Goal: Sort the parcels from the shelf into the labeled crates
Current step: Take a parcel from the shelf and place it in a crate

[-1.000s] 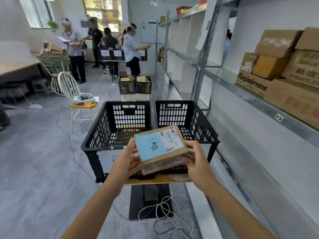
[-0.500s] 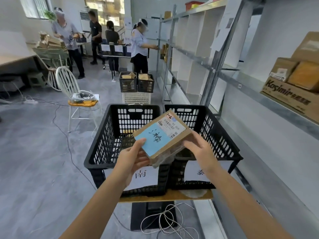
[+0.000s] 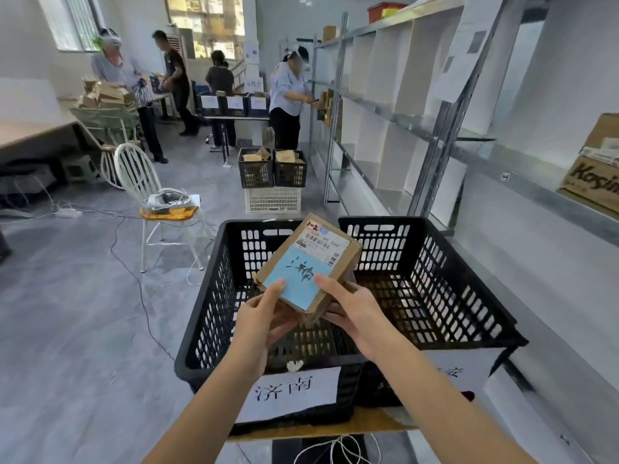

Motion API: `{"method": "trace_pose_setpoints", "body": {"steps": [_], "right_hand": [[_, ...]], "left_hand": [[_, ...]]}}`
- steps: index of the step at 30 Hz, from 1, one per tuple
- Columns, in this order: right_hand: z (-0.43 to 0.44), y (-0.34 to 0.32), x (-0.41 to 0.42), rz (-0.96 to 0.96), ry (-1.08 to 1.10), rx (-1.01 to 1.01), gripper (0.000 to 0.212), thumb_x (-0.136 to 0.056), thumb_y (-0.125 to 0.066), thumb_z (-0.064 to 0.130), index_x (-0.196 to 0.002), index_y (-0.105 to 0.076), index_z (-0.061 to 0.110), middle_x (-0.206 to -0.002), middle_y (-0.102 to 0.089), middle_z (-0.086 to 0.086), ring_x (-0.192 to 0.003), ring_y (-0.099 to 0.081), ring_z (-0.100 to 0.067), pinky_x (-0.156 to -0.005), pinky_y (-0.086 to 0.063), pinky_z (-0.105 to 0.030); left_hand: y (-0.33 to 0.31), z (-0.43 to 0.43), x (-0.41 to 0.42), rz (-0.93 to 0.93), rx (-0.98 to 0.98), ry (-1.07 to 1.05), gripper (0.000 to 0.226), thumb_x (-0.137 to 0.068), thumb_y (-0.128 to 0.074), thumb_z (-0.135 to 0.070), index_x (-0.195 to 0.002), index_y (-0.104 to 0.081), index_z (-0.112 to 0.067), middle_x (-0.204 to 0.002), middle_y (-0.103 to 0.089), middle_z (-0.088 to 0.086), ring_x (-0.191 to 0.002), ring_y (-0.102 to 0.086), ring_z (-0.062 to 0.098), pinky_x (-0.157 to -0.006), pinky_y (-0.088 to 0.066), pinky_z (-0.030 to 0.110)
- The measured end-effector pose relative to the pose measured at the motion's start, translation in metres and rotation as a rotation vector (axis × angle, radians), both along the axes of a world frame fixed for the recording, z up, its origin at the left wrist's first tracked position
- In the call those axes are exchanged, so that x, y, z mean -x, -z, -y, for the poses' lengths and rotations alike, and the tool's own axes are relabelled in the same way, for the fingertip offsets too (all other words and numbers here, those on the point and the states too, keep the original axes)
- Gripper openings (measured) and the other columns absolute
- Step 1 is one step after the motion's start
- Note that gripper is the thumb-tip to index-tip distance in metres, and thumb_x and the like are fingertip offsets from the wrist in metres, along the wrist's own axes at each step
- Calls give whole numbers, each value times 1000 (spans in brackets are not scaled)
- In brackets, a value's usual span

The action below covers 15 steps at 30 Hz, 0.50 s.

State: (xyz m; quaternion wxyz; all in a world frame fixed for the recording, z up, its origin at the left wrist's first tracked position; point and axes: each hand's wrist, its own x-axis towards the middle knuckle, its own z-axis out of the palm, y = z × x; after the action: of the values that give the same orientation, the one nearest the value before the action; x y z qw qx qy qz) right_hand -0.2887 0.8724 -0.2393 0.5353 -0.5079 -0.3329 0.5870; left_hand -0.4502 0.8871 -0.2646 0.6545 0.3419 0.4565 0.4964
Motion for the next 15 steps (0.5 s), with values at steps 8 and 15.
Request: {"method": "trace_pose_setpoints", "body": {"steps": [8,15], "right_hand": [[-59,15,-31,-20,-22,74,36,-84,-77,21,-117,-65,11,-103,-77,-4,-91,-73,-19,-84,-59,-35],[-132,23,-48,19,-218,223,42,-78,-81,22,-116,-68,8,-103,-77,-9,-98,-71,-25,-87,-58,-46]], "left_hand": [[3,-55,16,-452,-151,69,65,-78,-63,-62,-129,-60,-22,-124,-64,-7,-117,-59,14,-104,-46,41],[5,-93,29,-682,-211,110,65,-87,-66,-44,-144,-45,-21,-144,-52,-6,-126,-52,7,-97,-44,17]]}}
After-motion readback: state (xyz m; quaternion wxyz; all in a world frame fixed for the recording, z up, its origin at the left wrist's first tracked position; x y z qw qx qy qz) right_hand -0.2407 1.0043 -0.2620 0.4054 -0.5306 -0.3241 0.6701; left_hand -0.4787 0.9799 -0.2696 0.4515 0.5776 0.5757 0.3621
